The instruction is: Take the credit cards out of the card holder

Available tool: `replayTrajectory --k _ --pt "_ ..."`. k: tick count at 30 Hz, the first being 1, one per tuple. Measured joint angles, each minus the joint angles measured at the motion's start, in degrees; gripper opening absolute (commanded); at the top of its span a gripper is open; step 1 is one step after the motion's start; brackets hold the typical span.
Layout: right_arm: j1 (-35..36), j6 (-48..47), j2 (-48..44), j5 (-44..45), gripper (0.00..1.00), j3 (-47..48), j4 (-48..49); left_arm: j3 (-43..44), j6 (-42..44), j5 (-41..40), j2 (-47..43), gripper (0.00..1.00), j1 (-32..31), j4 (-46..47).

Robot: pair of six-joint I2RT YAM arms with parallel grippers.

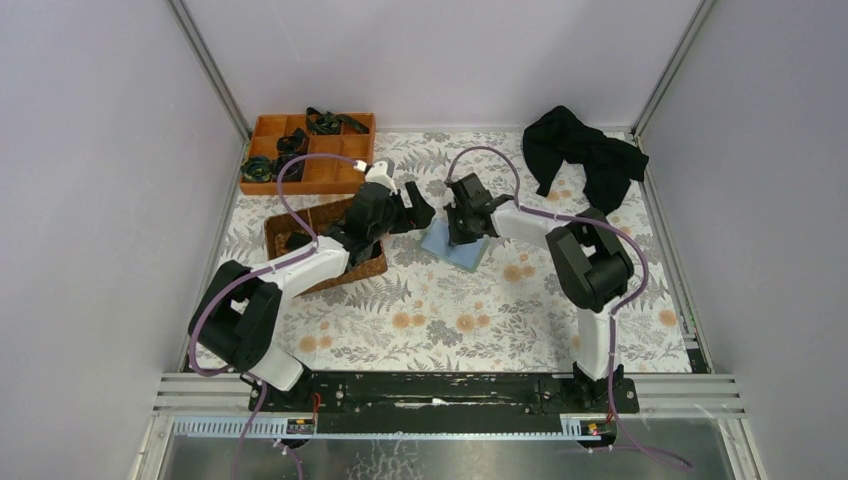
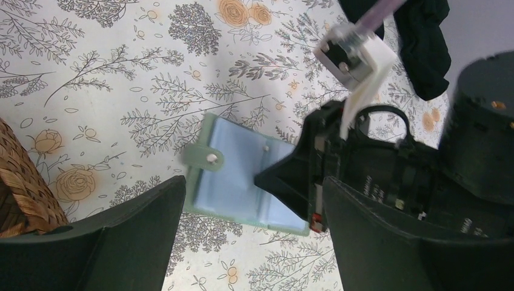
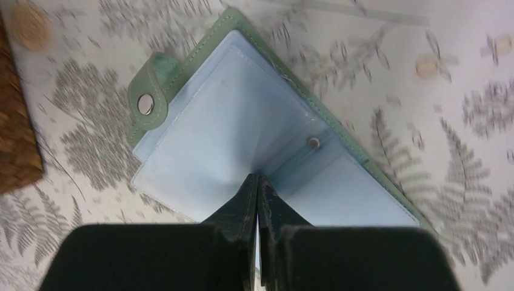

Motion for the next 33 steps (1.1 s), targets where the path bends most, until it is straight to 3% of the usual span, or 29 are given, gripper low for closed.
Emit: replayTrajectory --k 7,13,20,28,33 --pt "-0.02 0.52 -9.18 2.54 0.04 -10.73 -3.34 -0.11 -0.15 0.85 0.68 0.91 0.00 0.81" --pt "-0.35 0.63 -14.82 3.15 0.03 -13.16 -6.91 -0.11 -1.05 3.06 4.09 0.93 -0.37 1.90" --pt "-1.88 1.09 -23.61 4.52 0.00 -13.16 -8.11 2.71 0.17 3.89 8.87 0.79 -3.96 2.25" --pt "-10.51 3.52 -29.33 5.09 0.00 -24.09 -8.57 11.04 0.98 7.78 18.64 0.72 -6.36 3.78" --pt "-10.67 3.93 -29.44 4.76 0.00 -28.06 -9.07 11.30 0.92 8.79 21.64 0.72 -6.82 3.76"
